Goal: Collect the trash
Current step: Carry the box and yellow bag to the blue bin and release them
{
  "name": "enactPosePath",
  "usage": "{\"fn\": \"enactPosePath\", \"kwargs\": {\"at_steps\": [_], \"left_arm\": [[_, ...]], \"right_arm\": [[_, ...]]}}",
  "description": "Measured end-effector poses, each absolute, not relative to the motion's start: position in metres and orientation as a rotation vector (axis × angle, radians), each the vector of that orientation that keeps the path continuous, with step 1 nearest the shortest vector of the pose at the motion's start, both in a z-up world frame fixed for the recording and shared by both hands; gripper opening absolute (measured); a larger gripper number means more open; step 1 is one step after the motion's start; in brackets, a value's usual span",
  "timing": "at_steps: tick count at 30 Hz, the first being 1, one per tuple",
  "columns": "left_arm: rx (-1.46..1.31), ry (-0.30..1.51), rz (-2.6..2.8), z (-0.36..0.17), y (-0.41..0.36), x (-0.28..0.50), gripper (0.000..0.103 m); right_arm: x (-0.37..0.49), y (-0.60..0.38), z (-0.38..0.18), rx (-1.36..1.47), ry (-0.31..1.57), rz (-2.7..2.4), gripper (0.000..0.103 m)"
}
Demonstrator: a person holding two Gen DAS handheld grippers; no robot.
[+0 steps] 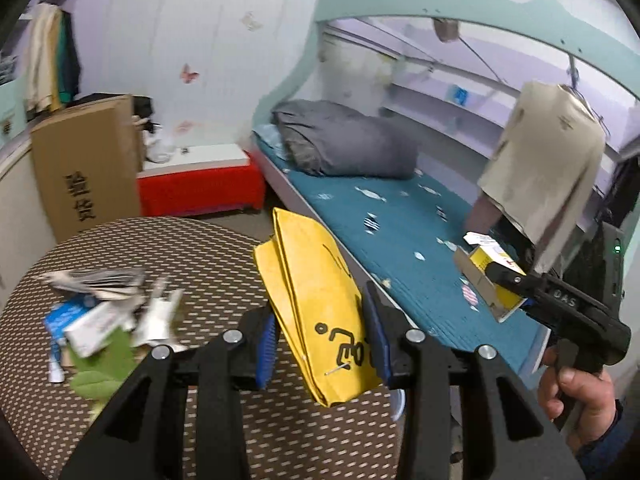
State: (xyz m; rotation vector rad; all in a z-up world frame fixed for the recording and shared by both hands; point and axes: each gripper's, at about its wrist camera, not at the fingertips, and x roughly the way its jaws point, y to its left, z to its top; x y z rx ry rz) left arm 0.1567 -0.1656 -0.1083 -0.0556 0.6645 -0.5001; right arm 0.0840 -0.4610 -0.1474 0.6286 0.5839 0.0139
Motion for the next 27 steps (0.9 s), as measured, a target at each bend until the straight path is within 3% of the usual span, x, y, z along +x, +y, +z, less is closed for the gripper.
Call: {"fn": "enactPosePath", "kwargs": {"at_steps": [14, 15, 18, 21, 27], "left_arm": [[0.016, 0.762, -0.606, -0.151, -0.265, 0.175, 0.038], [0.021, 0.770, -0.612, -0.154, -0.272, 0.177, 0.038], [0.040, 0.794, -0.628, -0.163, -0.290, 0.183, 0.038], [0.064, 0.824, -0.649, -0.176, -0.310, 0.188, 0.038], [0.116, 0.897, -0.699, -0.205, -0.353, 0.194, 0.038]], "right_arm": [[0.122, -0.525, -0.266, 0.727, 0.812, -0.147, 0.048], [0.124, -0.527, -0.276, 0.735, 0.833, -0.152, 0.049], [0.131, -0.537, -0.311, 0.772, 0.890, -0.179, 0.073], [0.128, -0.548, -0.333, 0.816, 0.906, -0.213, 0.087], [0.094, -0.564, -0.314, 0.847, 0.807, -0.267, 0.093]]}}
